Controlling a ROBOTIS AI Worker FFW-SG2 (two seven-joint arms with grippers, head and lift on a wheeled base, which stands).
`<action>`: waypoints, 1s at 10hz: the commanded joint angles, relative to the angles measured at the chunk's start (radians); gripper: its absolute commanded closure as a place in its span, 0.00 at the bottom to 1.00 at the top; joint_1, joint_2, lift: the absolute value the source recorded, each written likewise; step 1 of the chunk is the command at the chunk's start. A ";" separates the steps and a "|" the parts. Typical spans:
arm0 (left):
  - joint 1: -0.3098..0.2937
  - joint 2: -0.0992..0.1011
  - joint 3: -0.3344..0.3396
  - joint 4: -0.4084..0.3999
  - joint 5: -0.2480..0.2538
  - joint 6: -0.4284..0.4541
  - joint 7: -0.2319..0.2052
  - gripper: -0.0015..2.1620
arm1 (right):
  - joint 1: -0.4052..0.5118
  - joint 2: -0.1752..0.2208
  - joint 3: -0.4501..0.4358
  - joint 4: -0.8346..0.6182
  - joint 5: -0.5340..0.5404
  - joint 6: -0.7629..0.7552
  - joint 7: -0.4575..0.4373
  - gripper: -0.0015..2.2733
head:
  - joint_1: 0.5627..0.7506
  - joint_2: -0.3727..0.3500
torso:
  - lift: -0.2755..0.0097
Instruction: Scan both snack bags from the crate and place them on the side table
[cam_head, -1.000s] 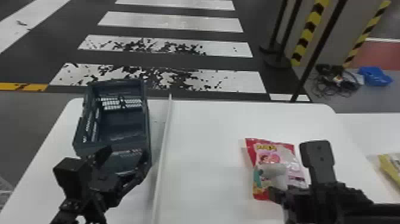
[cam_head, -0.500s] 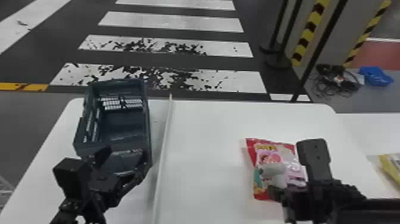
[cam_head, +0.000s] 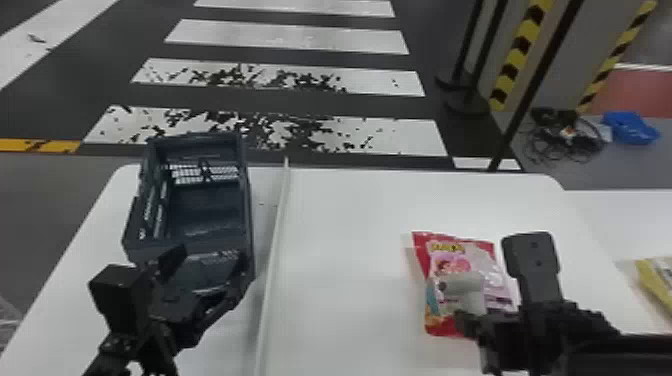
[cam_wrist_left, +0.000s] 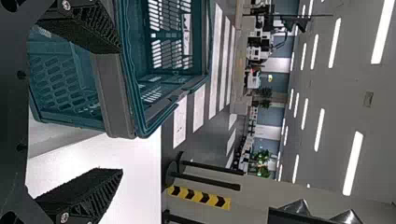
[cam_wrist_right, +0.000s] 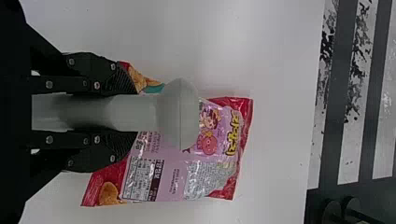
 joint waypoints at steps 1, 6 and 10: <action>0.000 0.000 0.000 0.000 0.000 0.000 0.000 0.04 | -0.002 0.001 -0.015 -0.003 0.002 -0.002 0.000 0.99 | 0.70 0.41 | 0.63; 0.003 0.000 0.000 0.003 0.002 0.000 -0.002 0.04 | -0.028 -0.011 -0.207 0.000 -0.109 -0.085 -0.029 0.99 | 0.70 0.33 | 0.63; 0.006 0.000 0.001 0.003 0.002 0.000 -0.002 0.04 | -0.045 -0.063 -0.342 0.166 -0.196 -0.342 -0.058 0.99 | 0.70 0.22 | 0.63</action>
